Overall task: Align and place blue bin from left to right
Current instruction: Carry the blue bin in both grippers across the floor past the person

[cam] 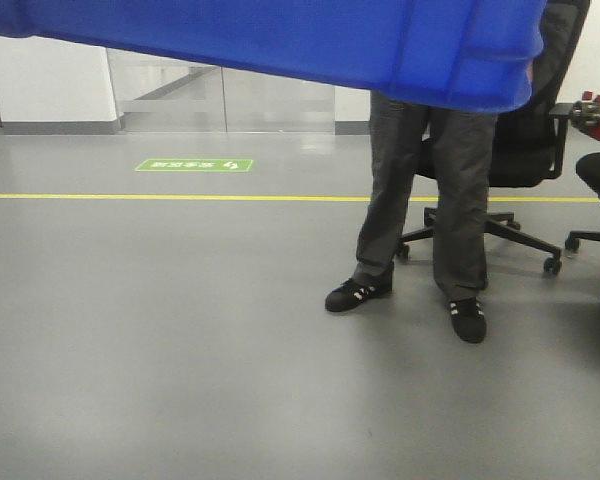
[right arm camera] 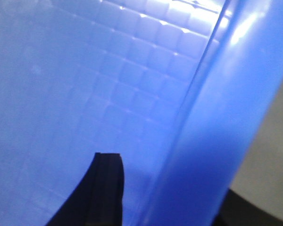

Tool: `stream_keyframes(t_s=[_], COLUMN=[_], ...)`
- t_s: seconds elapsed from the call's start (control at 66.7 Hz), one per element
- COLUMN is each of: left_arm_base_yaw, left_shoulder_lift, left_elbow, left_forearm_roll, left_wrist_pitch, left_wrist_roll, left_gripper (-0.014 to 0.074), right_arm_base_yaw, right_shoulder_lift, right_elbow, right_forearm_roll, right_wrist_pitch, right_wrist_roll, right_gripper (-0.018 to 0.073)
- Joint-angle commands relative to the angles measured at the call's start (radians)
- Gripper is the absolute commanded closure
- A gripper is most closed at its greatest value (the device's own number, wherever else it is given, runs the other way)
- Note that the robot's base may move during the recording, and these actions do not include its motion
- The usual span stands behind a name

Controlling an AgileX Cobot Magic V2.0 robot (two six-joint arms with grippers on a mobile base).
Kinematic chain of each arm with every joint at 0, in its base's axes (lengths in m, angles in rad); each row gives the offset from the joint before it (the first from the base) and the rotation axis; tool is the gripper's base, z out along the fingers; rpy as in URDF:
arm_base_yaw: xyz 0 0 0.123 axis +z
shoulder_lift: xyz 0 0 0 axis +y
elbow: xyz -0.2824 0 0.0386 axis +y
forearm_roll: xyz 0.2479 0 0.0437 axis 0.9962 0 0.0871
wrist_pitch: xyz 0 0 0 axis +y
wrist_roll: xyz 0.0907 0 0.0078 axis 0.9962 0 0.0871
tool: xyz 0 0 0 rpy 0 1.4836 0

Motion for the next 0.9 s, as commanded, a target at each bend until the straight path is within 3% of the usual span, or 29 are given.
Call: stream_keyframes(t_s=[0.0,0.885], left_arm_base_yaw=[-0.024,-0.024], left_shoulder_lift=[-0.03,-0.03], left_elbow=[-0.02,-0.02], left_forearm_roll=[-0.1,-0.1], left_wrist_pitch=[-0.11,-0.11], left_wrist_roll=[0.015,0.015], left_gripper=[0.0708,0.0708], right_arm_base_yaw=[0.01,0.01], right_shoulder_lift=[-0.009,-0.009], right_elbow=[-0.018,-0.018], right_forearm_roll=[0.078,0.078], right_wrist_pitch=[-0.1,-0.106], right_wrist_roll=[0.01,0.01], right_gripper=[0.0629,0.0629])
